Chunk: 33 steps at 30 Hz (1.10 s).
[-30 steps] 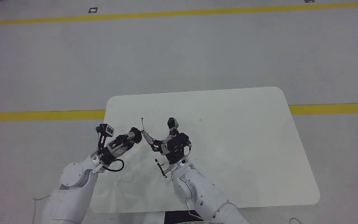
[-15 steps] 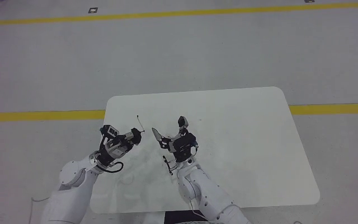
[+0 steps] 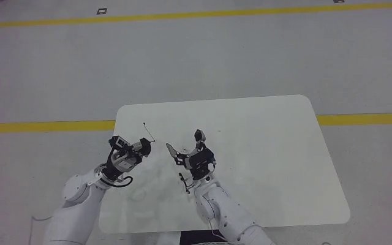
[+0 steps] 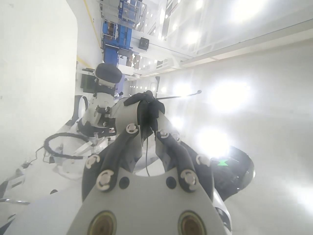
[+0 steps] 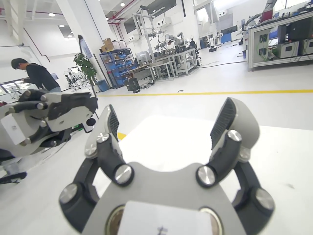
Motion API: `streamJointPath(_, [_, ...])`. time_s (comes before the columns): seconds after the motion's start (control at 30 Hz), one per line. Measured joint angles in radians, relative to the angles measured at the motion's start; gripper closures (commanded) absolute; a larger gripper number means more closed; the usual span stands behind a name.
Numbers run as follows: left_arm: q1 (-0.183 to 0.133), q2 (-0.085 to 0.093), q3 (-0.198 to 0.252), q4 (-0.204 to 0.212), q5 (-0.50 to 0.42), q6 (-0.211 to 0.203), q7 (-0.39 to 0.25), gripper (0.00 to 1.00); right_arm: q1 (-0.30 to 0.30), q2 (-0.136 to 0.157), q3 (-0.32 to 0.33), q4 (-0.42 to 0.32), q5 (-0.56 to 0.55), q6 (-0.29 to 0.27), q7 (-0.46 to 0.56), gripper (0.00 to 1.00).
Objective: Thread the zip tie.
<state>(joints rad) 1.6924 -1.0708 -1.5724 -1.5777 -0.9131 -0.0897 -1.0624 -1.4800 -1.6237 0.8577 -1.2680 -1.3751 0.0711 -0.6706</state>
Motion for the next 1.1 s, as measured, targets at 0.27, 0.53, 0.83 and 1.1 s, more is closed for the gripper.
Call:
streamJointPath(0.27, [-0.005,0.0,-0.004,0.0,-0.028,0.011,0.006,1.0,0.006,-0.003,-0.01,0.014,-0.001,0.003,-0.008,0.0])
streamJointPath(0.53, [-0.017,-0.006,0.019,0.004,-0.196,0.158,0.018,1.0,0.014,-0.004,-0.022,0.027,-0.028,0.018,-0.032,0.0])
streamJointPath(0.83, [-0.026,-0.009,0.039,0.019,-0.268,0.244,0.02,1.0,0.078,-0.028,-0.075,0.098,-0.049,0.058,-0.095,0.29])
streamJointPath(1.1, [-0.026,-0.009,0.039,0.019,-0.267,0.243,0.021,1.0,0.108,-0.044,-0.105,0.134,-0.062,0.099,-0.128,0.58])
